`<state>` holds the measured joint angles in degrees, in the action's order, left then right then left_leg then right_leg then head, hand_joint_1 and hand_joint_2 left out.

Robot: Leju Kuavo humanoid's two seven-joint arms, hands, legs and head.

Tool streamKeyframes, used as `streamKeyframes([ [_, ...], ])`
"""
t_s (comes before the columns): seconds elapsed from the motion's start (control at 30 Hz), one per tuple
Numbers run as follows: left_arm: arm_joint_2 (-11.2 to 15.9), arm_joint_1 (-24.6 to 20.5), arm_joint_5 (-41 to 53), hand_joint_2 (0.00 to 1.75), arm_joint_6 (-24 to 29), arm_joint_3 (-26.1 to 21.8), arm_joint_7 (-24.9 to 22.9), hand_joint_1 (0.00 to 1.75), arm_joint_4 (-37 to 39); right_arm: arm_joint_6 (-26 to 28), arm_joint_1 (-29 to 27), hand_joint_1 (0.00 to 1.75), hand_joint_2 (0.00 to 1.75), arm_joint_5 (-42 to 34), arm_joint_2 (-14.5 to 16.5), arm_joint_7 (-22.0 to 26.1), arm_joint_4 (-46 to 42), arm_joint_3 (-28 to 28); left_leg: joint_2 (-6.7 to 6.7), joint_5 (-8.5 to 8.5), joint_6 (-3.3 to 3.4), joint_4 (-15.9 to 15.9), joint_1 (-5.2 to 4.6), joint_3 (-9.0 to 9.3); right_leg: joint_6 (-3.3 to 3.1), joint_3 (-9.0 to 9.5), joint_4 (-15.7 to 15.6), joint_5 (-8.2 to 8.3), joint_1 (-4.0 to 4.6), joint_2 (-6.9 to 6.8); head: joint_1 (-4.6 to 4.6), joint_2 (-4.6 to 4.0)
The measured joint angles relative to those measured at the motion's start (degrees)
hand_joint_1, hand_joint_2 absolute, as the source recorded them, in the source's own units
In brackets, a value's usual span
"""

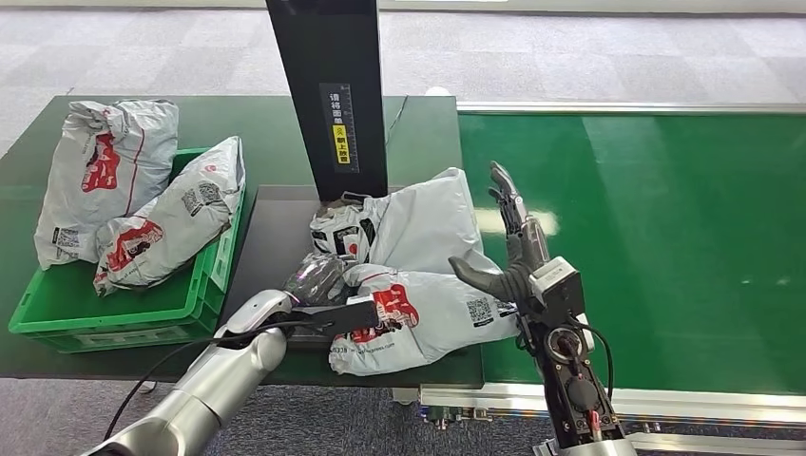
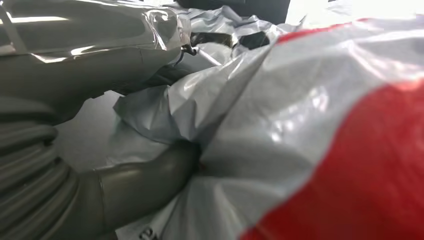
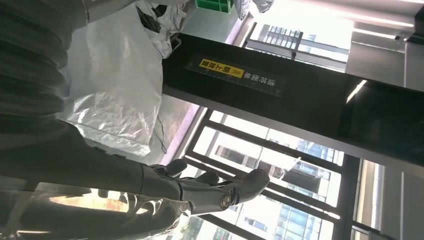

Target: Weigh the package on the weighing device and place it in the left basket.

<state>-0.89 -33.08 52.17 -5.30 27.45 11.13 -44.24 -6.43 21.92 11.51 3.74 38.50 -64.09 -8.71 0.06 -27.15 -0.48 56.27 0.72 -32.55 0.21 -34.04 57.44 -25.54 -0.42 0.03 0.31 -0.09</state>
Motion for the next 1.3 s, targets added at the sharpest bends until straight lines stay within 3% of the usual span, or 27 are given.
streamKeyframes([
  [0.23, -0.13, 1.24, -3.75, 1.75, 5.73, -1.24, 3.91, 1.75, -1.68, 0.0, -2.03, 0.0, 1.75, 0.12, -0.02, -0.61, -2.25, 1.32, 0.02, 0.0, 0.0, 0.0, 0.0, -0.01, 0.0, -0.03, 0.0, 0.0, 0.0, 0.01, -0.01, 0.0],
  [0.5, 0.24, 7.93, -10.26, 1.75, 25.51, -6.35, 14.58, 1.75, -16.77, -0.16, -2.95, 0.0, 1.75, -0.03, 0.0, -0.66, -3.73, 2.24, 0.03, -0.01, 0.0, 0.0, 0.0, -0.08, 0.0, -0.09, 0.0, -0.01, 0.0, 0.02, 0.0, 0.0],
  [0.67, 0.77, 10.68, -10.82, 1.75, 27.04, -8.07, 15.05, 1.75, -24.04, -0.17, -2.95, 0.0, 1.75, -0.08, 0.07, -0.69, -3.86, 2.33, 0.01, -0.01, 0.0, 0.0, 0.0, -0.1, 0.01, -0.08, 0.0, -0.02, 0.0, 0.0, 0.0, 0.0],
  [0.87, 1.12, 11.91, -10.73, 1.75, 27.62, -8.61, 15.26, 1.75, -27.34, -0.18, -2.95, 0.0, 1.75, -0.08, 0.14, -0.69, -3.87, 2.33, 0.01, -0.01, 0.0, 0.0, 0.0, -0.09, 0.01, -0.08, 0.0, -0.01, 0.0, 0.0, -0.01, 0.0],
  [0.97, 1.17, 12.85, -7.66, 1.75, 34.68, -9.43, 17.52, 1.75, -28.96, -0.36, -2.94, 0.0, 1.75, -0.11, 0.21, -0.69, -3.86, 2.33, 0.04, -0.01, 0.0, 0.0, 0.0, -0.11, 0.01, -0.08, 0.02, -0.01, 0.0, 0.03, -0.01, 0.0],
  [1.03, 0.71, 14.42, -3.04, 1.75, 39.69, -11.93, 21.56, 1.75, -32.09, -0.63, -2.9, 0.0, 1.75, -0.16, 0.33, -0.68, -3.82, 2.32, 0.05, -0.02, 0.0, -0.01, 0.01, -0.12, 0.01, -0.11, 0.02, -0.02, 0.01, 0.04, -0.01, 0.0],
  [1.13, -0.88, 17.25, 0.54, 1.75, 40.96, -18.13, 27.56, 1.75, -39.09, -0.79, -2.84, 0.0, 1.75, -0.39, 0.52, -0.49, -3.63, 2.26, 0.05, -0.04, -0.02, -0.01, 0.01, -0.14, 0.01, -0.13, 0.02, -0.05, 0.01, 0.04, 0.0, 0.0],
  [1.3, -2.86, 18.26, 0.4, 1.75, 41.12, -31.1, 28.58, 1.75, -46.01, 0.04, -3.73, 0.0, 1.75, -0.75, 0.52, 0.4, -3.57, 2.22, 0.05, -0.04, -0.03, -0.02, 0.01, -0.12, 0.0, -0.13, 0.01, -0.07, 0.01, 0.03, 0.01, 0.0],
])
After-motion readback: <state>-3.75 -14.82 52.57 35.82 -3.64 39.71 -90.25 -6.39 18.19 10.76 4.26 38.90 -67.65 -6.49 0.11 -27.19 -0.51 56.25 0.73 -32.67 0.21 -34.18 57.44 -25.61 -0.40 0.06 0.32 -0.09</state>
